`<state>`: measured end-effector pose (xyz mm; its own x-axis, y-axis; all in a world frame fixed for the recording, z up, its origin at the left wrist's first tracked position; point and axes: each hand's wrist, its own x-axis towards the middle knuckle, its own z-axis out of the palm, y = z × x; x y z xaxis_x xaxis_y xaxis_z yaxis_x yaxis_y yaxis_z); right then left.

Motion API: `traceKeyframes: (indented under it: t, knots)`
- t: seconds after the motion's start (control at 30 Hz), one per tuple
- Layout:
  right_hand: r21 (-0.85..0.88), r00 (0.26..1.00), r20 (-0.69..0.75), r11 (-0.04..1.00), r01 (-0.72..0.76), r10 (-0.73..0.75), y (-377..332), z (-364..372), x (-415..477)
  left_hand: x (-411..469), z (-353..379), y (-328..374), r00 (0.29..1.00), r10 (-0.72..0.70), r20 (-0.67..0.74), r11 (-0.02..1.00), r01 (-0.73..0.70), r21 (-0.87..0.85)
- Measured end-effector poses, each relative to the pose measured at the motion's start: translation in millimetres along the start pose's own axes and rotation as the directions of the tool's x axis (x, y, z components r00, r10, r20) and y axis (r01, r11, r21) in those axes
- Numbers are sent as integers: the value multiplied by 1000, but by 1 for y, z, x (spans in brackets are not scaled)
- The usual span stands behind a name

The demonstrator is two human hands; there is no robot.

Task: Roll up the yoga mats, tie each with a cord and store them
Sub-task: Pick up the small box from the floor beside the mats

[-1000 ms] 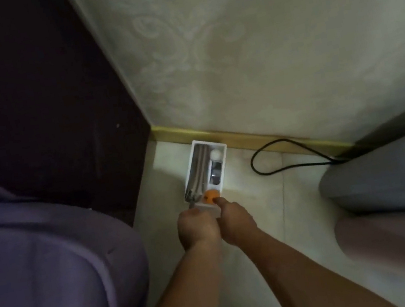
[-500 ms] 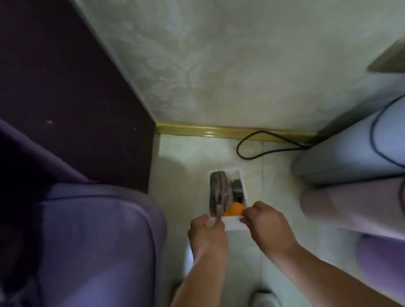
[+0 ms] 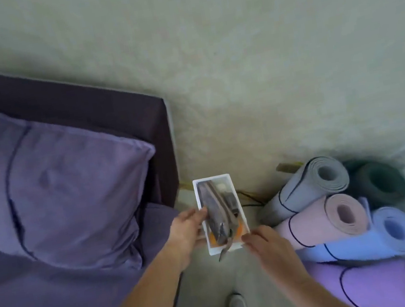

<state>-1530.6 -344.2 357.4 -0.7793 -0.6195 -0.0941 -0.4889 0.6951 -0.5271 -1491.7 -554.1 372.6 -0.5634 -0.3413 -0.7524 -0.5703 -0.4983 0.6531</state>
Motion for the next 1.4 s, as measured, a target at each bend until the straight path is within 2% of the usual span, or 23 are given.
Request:
traceKeyframes:
  t: [0.03, 0.1, 0.2, 0.33, 0.5, 0.67, 0.83, 1.0, 1.17, 1.4]
  knots:
    - [35, 998, -55, 999, 16, -14, -27, -18, -13, -28, -12, 9, 999, 20, 37, 1000, -19, -5]
    - [-36, 982, -171, 996, 76, -81, -70, -42, -36, -87, -36, 20, 996, 54, 64, 999, -54, -5]
    - [71, 971, -151, 978, 198, -185, -117, -61, -80, -162, -68, 25, 992, 107, 66, 994, -105, -22]
    - [348, 998, -58, 936, 49, -30, -175, -92, -127, -240, -100, 15, 982, 175, 68, 983, -171, -63]
    - [496, 996, -36, 867, -51, 79, -227, -103, -160, -318, -130, -12, 964, 266, 0, 956, -264, -130]
    - [478, 989, 141, 871, -113, 51, -284, -91, -198, -396, -172, -58, 956, 275, -104, 923, -293, -251]
    - [376, 965, 219, 925, 55, -146, -368, -64, -252, -471, -244, -105, 926, 272, -262, 883, -348, -314]
    - [241, 893, 315, 937, 252, -321, -462, -15, -308, -539, -340, -154, 881, 283, -379, 859, -408, -309]
    - [181, 774, 441, 890, 418, -453, -575, 61, -379, -606, -458, -234, 825, 224, -518, 803, -458, -382]
    - [285, 607, 653, 890, 357, -453, -720, 219, -507, -684, -645, -394, 784, 44, -620, 814, -388, -433]
